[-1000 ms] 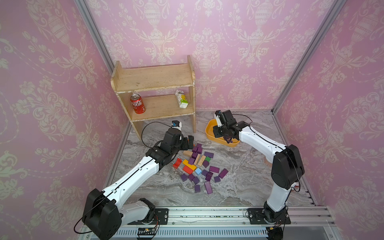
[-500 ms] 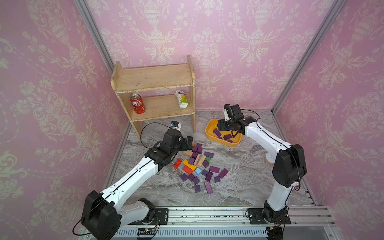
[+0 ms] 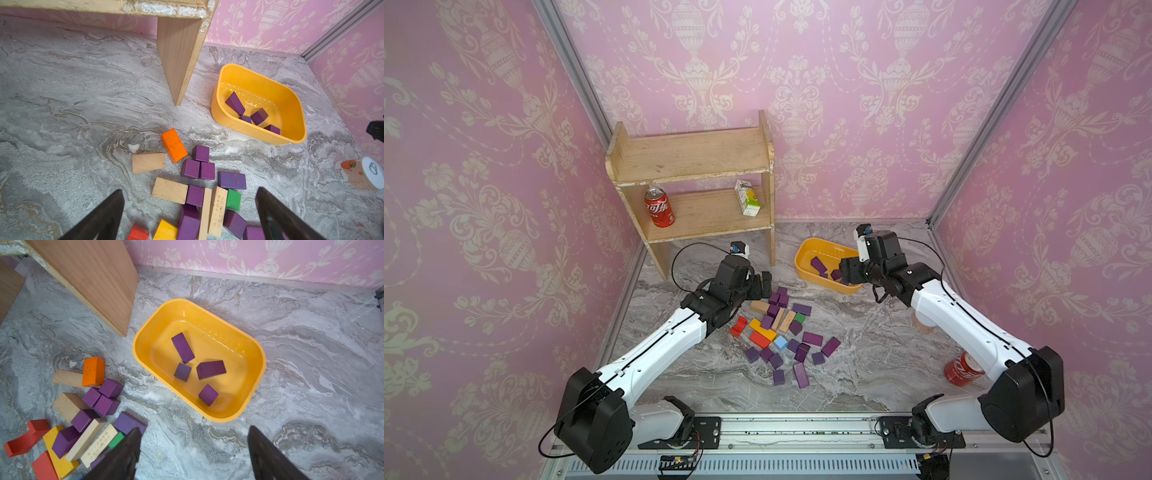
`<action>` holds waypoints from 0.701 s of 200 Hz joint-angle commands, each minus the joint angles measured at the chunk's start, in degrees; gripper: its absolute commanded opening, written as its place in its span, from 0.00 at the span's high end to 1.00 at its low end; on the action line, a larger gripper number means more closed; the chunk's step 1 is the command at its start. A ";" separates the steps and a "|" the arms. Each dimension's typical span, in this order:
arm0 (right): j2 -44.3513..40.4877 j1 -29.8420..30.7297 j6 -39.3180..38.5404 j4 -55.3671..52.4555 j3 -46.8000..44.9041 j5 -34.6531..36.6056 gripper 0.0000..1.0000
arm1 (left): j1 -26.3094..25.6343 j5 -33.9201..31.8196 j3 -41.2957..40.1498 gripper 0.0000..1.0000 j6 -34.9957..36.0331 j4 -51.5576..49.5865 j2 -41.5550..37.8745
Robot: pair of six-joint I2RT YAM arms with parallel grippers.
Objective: Pick purple bricks into the storage bin
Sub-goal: Place the building block in the storage box, then pick up the building block from the center of the board.
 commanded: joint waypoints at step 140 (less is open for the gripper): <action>-26.94 0.80 2.82 2.81 -25.35 -13.09 0.16 | 0.20 1.57 -10.30 0.01 2.37 -0.64 -8.06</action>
